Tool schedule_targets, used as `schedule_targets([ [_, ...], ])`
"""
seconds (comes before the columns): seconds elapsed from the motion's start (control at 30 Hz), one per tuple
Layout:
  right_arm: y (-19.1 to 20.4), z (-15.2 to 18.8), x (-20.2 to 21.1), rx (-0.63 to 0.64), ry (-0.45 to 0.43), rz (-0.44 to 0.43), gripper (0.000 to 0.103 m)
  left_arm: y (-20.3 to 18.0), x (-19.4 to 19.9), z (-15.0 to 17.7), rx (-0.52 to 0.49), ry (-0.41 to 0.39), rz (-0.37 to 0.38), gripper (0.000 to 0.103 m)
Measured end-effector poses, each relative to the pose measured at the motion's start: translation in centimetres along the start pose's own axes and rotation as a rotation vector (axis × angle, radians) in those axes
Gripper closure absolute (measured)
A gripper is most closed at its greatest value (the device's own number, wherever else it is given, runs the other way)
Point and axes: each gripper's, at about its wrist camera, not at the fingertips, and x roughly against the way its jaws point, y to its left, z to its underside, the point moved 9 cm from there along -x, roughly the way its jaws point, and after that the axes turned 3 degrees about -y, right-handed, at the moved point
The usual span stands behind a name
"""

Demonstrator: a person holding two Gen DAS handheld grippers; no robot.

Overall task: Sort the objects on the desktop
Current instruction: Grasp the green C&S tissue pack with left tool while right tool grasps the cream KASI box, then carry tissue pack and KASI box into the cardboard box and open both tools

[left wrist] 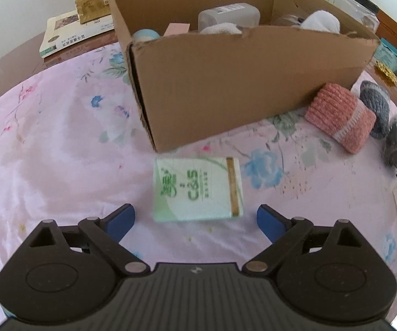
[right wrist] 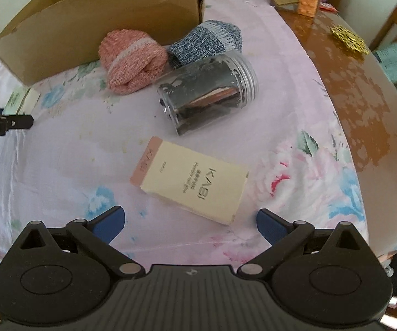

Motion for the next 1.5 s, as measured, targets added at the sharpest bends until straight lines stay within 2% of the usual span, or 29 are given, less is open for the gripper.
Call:
schedule_targets([
  [0.27, -0.1, -2.0, -0.9, -0.139, -0.007, 0.074, 0.000, 0.7, -0.7, -1.4, 0.023, -0.001, -0.029, 0.008],
  [0.4, -0.2, -2.5, -1.2, -0.174, -0.003, 0.098, 0.000, 0.7, -0.9, -1.5, 0.022, -0.006, -0.033, 0.008],
  [0.47, -0.1, -2.7, -1.2, -0.173, -0.003, 0.114, 0.004, 0.7, -1.0, -1.5, 0.017, -0.007, -0.032, 0.009],
  [0.5, 0.0, -2.8, -1.1, -0.165, -0.004, 0.122, 0.005, 0.7, -1.0, -1.5, 0.017, -0.008, -0.034, 0.010],
  [0.57, 0.2, -2.9, -1.0, -0.150, -0.004, 0.135, 0.015, 0.8, -0.9, -1.6, 0.015, -0.012, -0.036, 0.014],
  [0.7, 0.3, -3.1, -0.7, -0.129, -0.006, 0.139, 0.016, 0.7, -0.7, -1.6, 0.014, -0.016, -0.019, 0.025],
  [0.77, 0.4, -3.2, -0.5, -0.114, -0.008, 0.136, 0.016, 0.7, -0.6, -1.7, 0.007, -0.014, -0.017, 0.034],
  [0.83, 0.5, -3.3, -0.2, -0.099, -0.014, 0.127, 0.016, 0.6, -0.5, -1.8, 0.003, -0.011, -0.010, 0.038],
  [1.2, 0.9, -3.6, 1.5, 0.026, -0.029, 0.108, 0.016, -0.1, 0.5, -1.1, -0.039, 0.005, 0.023, 0.038],
  [1.5, 1.6, -5.3, 4.2, 0.158, -0.057, 0.066, 0.016, -1.8, 4.4, -1.6, -0.123, -0.012, 0.085, 0.038],
])
